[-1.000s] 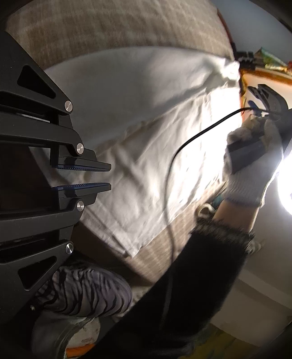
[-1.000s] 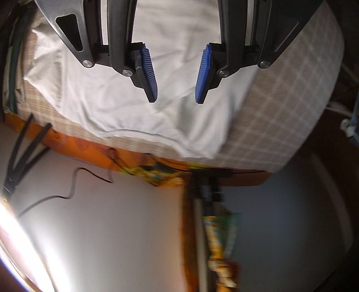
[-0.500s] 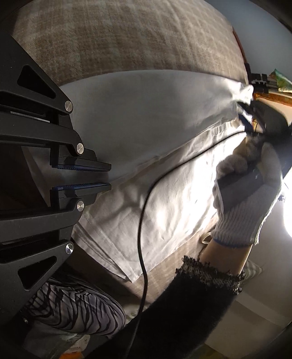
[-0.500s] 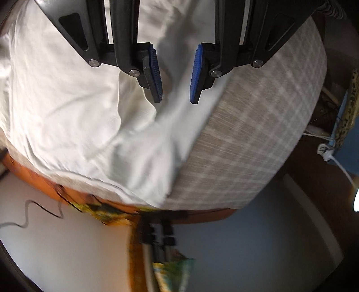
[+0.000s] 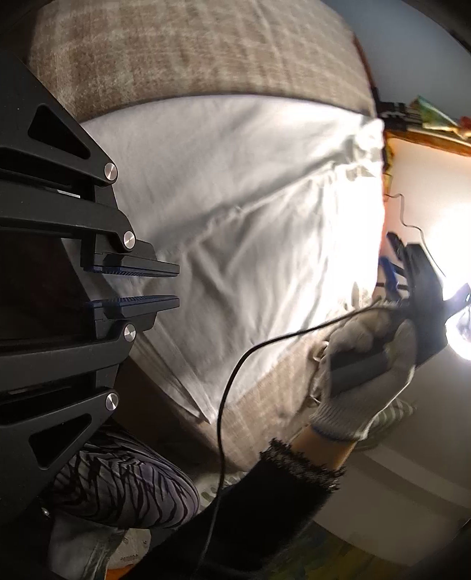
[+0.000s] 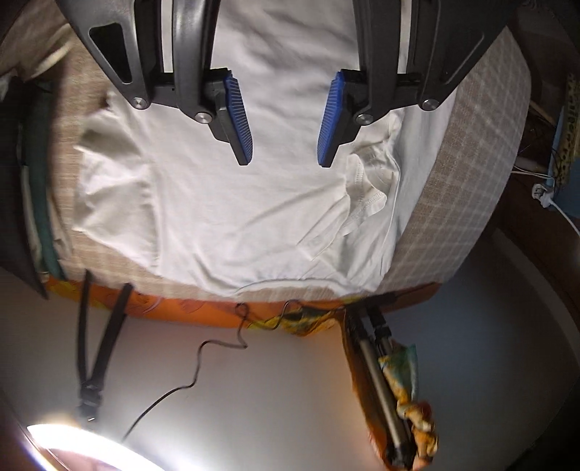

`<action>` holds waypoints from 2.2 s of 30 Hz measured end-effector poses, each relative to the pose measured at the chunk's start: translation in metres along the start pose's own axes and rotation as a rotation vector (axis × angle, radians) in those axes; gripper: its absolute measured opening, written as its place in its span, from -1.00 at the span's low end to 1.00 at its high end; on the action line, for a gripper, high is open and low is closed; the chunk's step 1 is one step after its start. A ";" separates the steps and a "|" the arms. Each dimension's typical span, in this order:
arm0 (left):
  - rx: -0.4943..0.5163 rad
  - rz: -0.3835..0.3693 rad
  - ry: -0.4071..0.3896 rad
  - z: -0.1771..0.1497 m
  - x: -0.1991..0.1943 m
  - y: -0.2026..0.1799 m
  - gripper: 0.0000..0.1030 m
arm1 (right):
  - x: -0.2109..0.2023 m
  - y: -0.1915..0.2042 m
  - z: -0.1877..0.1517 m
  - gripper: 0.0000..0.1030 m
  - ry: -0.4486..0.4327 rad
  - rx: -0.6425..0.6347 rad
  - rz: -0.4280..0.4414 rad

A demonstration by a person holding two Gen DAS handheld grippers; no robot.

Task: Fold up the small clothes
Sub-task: 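Move the right tool to the other sleeve of the T-shirt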

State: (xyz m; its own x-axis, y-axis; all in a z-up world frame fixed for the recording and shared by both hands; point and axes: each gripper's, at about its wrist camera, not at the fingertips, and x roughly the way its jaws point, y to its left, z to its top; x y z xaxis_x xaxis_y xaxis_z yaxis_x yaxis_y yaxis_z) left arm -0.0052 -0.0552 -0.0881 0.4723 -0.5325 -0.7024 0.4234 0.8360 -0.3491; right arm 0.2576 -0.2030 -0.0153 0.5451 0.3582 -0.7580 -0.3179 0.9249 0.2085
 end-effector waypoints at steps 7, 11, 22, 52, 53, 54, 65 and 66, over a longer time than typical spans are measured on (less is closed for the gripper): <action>0.096 -0.032 -0.042 0.007 0.006 -0.044 -0.62 | -0.073 -0.049 -0.006 0.30 -0.115 0.010 -0.009; 0.159 -0.065 -0.033 0.012 0.025 -0.077 -0.62 | -0.099 -0.075 -0.004 0.34 -0.121 -0.010 -0.015; 0.237 -0.112 0.030 0.016 0.092 -0.161 -0.04 | -0.119 -0.132 -0.013 0.48 -0.112 0.022 -0.026; 0.053 -0.032 -0.038 0.023 0.106 -0.122 -0.94 | 0.035 -0.161 -0.015 0.23 0.093 0.187 0.125; 0.025 -0.038 -0.046 0.023 0.102 -0.118 -0.94 | 0.038 -0.160 -0.015 0.18 0.095 0.185 0.115; 0.004 -0.043 -0.056 0.024 0.098 -0.115 -0.94 | 0.042 -0.160 -0.015 0.14 0.101 0.186 0.106; 0.003 -0.065 -0.096 0.024 0.085 -0.123 -0.94 | 0.049 -0.152 -0.002 -0.86 0.076 0.217 0.063; 0.003 -0.064 -0.105 0.025 0.082 -0.121 -0.94 | 0.048 -0.149 0.000 -0.87 0.070 0.214 0.056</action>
State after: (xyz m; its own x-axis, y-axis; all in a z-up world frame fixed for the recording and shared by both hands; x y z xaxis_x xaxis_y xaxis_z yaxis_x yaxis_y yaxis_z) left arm 0.0014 -0.2030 -0.0881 0.5223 -0.5957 -0.6102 0.4575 0.7996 -0.3890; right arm 0.3309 -0.3239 -0.0824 0.4735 0.4073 -0.7810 -0.1706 0.9123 0.3723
